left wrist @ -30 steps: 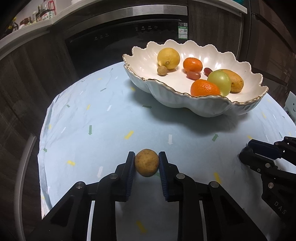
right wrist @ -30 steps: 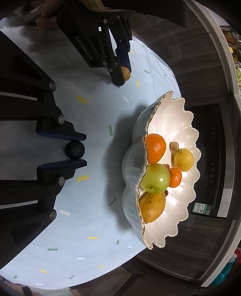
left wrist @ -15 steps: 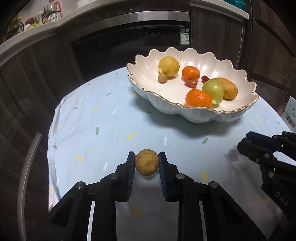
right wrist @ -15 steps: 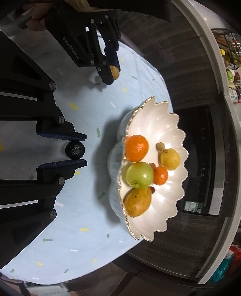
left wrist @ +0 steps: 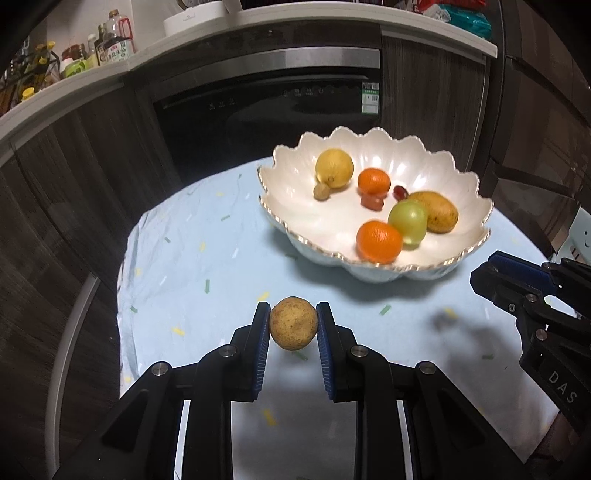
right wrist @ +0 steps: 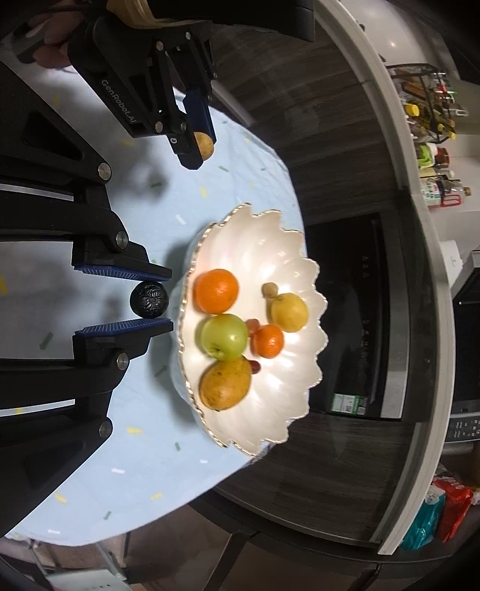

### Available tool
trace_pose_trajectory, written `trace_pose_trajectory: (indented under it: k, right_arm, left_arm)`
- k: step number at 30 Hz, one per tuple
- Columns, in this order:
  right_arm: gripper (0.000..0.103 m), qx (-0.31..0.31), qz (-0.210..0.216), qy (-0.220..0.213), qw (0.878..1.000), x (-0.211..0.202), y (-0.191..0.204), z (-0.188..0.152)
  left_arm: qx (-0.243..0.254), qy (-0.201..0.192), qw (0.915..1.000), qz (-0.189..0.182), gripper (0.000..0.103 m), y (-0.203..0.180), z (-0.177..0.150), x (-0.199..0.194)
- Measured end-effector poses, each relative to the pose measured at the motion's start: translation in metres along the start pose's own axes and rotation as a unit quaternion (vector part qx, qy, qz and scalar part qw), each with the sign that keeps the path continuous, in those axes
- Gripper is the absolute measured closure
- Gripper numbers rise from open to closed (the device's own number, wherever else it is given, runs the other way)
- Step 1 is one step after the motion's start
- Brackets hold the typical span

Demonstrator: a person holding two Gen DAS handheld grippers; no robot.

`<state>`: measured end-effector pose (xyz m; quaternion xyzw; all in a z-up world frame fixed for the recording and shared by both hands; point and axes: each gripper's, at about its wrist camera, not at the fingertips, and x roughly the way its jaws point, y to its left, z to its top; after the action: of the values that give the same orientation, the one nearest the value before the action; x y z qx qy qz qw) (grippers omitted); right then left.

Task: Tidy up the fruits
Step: 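Lift the longan and blueberry and carry both over the bowl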

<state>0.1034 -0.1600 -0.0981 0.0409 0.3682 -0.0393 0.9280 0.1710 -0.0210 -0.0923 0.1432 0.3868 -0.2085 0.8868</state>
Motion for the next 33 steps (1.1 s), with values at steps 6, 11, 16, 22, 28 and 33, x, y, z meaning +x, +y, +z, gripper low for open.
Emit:
trace_pose_trajectory:
  k: [6, 11, 16, 22, 28, 33]
  right_arm:
    - [0.081, 0.007, -0.001, -0.014, 1.0, -0.009, -0.01, 0.012]
    - [0.081, 0.016, -0.007, -0.017, 1.0, -0.012, -0.023, 0.02]
    - [0.081, 0.024, -0.015, -0.021, 0.999, -0.013, -0.037, 0.028]
    - [0.081, 0.035, -0.026, -0.024, 0.999, -0.007, -0.055, 0.037]
    - [0.081, 0.038, -0.036, -0.028, 0.998, 0.001, -0.072, 0.048]
    - [0.081, 0.041, -0.04, -0.026, 0.998, 0.011, -0.084, 0.056]
  left_arm:
    - [0.004, -0.015, 0.9999, 0.003, 0.078, -0.008, 0.019, -0.009]
    - [0.004, -0.016, 0.9999, 0.001, 0.078, -0.014, 0.028, -0.007]
    - [0.009, -0.017, 0.9998, 0.0, 0.078, -0.024, 0.039, -0.004]
    - [0.011, -0.02, 0.9997, -0.001, 0.078, -0.031, 0.05, 0.001]
    - [0.011, -0.022, 0.9997, 0.0, 0.078, -0.04, 0.064, 0.01]
    - [0.007, -0.024, 0.9997, 0.002, 0.078, -0.042, 0.075, 0.019]
